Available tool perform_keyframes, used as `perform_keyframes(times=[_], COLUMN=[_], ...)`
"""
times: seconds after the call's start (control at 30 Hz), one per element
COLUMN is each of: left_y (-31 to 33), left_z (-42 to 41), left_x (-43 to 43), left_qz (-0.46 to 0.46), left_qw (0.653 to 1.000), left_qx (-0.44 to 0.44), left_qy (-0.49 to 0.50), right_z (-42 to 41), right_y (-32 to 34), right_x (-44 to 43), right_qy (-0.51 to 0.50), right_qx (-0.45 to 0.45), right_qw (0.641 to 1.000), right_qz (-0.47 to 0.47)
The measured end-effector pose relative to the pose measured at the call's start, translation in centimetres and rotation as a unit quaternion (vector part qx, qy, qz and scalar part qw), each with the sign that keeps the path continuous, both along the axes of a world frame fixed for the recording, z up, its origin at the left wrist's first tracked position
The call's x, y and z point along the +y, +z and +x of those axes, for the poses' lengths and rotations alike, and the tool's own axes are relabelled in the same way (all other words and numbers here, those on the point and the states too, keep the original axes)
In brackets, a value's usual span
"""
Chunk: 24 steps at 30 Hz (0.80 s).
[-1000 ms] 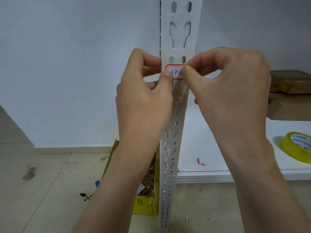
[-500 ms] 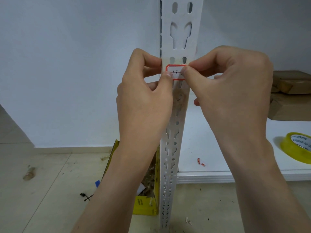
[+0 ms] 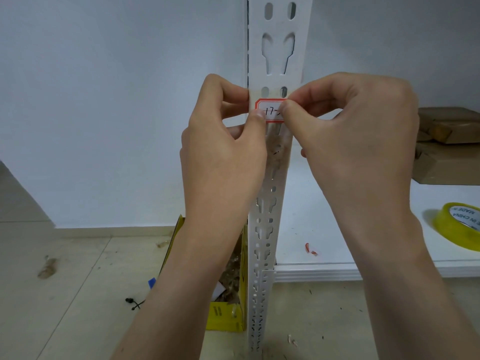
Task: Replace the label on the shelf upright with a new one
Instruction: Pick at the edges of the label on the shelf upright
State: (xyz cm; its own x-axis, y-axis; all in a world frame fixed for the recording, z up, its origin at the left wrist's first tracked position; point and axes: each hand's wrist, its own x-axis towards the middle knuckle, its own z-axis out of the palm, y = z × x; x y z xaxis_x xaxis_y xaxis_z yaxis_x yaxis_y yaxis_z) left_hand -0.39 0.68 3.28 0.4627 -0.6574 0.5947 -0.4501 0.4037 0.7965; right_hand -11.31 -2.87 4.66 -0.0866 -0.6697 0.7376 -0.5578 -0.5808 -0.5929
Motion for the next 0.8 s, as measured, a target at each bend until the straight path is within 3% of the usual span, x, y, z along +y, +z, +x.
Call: perform_keyframes(times=[0.8], left_y=[-0.07], left_z=[0.01], left_x=[-0.03], left_qz=[0.003], left_qw=[1.000], left_qx=[0.003], left_qy=[-0.002], right_z=[-0.24], right_y=[0.08], right_x=[0.14], right_qy=[-0.002], right_qx=[-0.016], right_qw=[1.000], right_qz=[0.018])
